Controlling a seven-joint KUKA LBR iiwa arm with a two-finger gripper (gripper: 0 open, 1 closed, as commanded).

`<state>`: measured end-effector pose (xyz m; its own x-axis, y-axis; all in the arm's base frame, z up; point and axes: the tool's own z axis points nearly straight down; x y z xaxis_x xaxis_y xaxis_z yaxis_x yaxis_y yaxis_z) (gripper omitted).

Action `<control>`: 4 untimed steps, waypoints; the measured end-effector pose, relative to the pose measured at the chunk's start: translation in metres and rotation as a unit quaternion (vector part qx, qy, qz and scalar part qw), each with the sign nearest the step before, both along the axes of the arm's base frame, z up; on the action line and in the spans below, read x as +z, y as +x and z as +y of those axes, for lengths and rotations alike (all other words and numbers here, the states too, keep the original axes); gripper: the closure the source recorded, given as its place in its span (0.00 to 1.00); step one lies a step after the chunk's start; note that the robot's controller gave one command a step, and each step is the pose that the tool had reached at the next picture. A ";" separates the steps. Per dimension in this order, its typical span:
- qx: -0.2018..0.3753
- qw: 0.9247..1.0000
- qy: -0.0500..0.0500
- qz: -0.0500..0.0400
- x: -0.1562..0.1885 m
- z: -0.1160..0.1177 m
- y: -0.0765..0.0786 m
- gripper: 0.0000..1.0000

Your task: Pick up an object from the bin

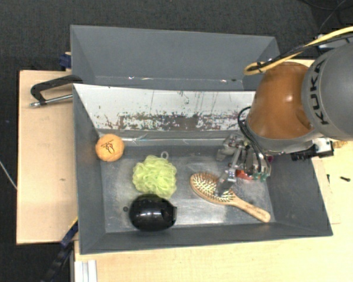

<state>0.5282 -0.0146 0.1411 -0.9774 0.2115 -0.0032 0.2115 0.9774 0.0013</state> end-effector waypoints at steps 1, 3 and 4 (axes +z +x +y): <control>0.015 1.000 0.001 0.001 0.001 -0.003 -0.015 0.00; -0.010 1.000 0.001 -0.008 -0.066 -0.004 -0.024 1.00; -0.010 1.000 0.001 -0.008 -0.066 -0.005 -0.024 1.00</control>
Offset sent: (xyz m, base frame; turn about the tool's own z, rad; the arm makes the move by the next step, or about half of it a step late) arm -0.0125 0.0057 -0.0711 0.2879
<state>0.5046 -0.0191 0.0748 -0.9727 0.2311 -0.0184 0.2311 0.9729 0.0062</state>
